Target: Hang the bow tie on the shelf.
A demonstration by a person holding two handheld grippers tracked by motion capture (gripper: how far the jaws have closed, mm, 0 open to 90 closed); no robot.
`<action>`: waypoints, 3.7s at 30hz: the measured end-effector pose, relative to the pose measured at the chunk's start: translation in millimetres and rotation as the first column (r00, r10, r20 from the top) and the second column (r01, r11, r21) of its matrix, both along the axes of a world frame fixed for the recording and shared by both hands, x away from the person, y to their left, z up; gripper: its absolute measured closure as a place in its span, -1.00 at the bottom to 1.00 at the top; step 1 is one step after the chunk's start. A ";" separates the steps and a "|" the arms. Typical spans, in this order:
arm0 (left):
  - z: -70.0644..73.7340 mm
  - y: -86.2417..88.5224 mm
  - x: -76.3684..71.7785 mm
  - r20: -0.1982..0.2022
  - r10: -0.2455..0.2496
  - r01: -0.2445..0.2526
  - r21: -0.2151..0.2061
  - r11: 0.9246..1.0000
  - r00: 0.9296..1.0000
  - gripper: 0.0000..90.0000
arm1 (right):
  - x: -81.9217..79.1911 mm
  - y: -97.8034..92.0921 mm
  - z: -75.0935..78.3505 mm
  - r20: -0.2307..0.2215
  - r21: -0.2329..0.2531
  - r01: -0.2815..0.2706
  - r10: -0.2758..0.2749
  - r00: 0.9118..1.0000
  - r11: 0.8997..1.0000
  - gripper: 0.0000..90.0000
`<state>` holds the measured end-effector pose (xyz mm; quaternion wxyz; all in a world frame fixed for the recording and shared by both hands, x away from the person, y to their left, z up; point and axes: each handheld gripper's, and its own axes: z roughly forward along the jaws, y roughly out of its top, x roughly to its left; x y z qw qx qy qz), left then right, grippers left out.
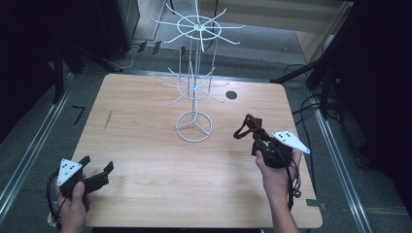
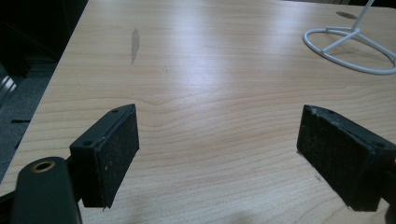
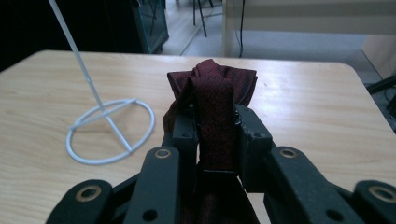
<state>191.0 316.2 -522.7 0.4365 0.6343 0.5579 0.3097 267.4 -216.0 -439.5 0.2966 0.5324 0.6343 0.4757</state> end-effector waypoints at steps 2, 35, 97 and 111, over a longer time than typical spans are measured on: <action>0.1 0.1 0.0 0.000 -0.001 0.001 -0.001 1.000 1.000 -0.70 | -0.1 2.4 4.3 0.013 0.008 -0.009 0.009 1.000 1.000 0.64; 0.1 0.8 1.3 -0.014 -0.010 0.009 -0.003 1.000 1.000 -0.70 | 6.8 39.5 54.2 0.154 0.085 -0.093 0.079 0.985 0.992 0.64; 0.0 1.8 1.9 -0.017 -0.009 0.008 -0.013 1.000 1.000 -0.70 | 41.2 102.5 -35.5 -0.094 0.005 -0.192 0.191 0.977 0.981 0.64; 0.1 2.6 2.2 -0.018 -0.006 0.006 -0.020 1.000 1.000 -0.70 | 54.0 104.5 -48.8 -0.126 0.028 -0.213 0.215 0.969 0.977 0.31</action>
